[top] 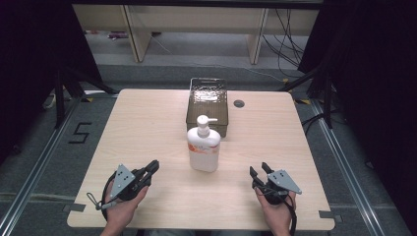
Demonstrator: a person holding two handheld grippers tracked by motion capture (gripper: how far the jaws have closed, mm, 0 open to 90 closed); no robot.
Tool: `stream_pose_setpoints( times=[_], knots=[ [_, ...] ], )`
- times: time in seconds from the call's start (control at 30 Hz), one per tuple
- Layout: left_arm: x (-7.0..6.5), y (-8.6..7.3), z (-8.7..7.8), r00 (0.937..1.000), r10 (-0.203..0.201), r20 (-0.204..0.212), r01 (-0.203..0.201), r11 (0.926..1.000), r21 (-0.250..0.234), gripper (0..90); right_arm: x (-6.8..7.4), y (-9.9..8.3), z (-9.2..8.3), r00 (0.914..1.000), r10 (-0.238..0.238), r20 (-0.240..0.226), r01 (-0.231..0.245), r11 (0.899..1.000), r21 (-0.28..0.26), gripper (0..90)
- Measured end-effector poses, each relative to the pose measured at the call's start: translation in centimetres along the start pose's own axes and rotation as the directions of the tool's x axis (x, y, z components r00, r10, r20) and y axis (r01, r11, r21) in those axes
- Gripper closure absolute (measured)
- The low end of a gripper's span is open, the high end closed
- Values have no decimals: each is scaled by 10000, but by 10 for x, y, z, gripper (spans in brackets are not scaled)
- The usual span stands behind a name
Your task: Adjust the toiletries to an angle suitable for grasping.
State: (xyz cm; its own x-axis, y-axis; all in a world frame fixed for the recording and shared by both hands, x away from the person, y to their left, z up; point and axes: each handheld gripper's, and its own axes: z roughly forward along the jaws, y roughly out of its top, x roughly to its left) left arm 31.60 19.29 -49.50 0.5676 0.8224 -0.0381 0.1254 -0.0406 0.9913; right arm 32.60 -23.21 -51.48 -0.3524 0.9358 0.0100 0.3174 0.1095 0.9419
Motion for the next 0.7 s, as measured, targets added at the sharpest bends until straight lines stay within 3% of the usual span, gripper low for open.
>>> stream_pose_setpoints(
  times=[0.03,0.13,0.2,0.3,0.37,0.4,0.43,0.53,0.6,0.63,0.7],
  knots=[
    [-7,3,2,9996,101,261,-100,9999,-34,892,0,0,-1,9996,-157,213,157,9999,9,508],
    [-12,4,4,9988,170,458,-169,9999,-20,895,2,0,-1,9998,46,186,-46,10000,28,508],
    [-19,7,7,9977,114,661,-116,9999,31,895,0,0,0,9997,-218,94,220,9995,-207,508],
    [-29,13,13,9944,25,1061,-25,10000,2,896,0,0,0,9996,-258,108,260,9995,-188,508],
    [-36,16,18,9920,59,1258,-62,10000,24,895,2,0,-1,9999,53,118,-52,9999,-115,508],
    [-39,18,21,9904,113,1381,-116,9999,14,896,0,0,-1,9994,-314,158,316,9994,-148,508],
    [-41,19,24,9890,96,1478,-98,10000,9,896,0,0,0,9993,-350,118,352,9992,-164,508],
    [-51,24,35,9845,57,1755,-92,9998,193,896,3,-1,0,9999,31,132,-28,9997,-230,508],
    [-54,25,39,9831,127,1826,-170,9996,223,896,3,-1,1,9999,17,126,-14,9997,-253,508],
    [-61,28,47,9806,171,1955,-231,9993,284,896,0,0,0,9989,-439,179,443,9987,-235,508],
    [-67,30,56,9783,271,2056,-340,9990,298,896,0,0,1,9990,-418,139,422,9987,-285,508]
  ],
)
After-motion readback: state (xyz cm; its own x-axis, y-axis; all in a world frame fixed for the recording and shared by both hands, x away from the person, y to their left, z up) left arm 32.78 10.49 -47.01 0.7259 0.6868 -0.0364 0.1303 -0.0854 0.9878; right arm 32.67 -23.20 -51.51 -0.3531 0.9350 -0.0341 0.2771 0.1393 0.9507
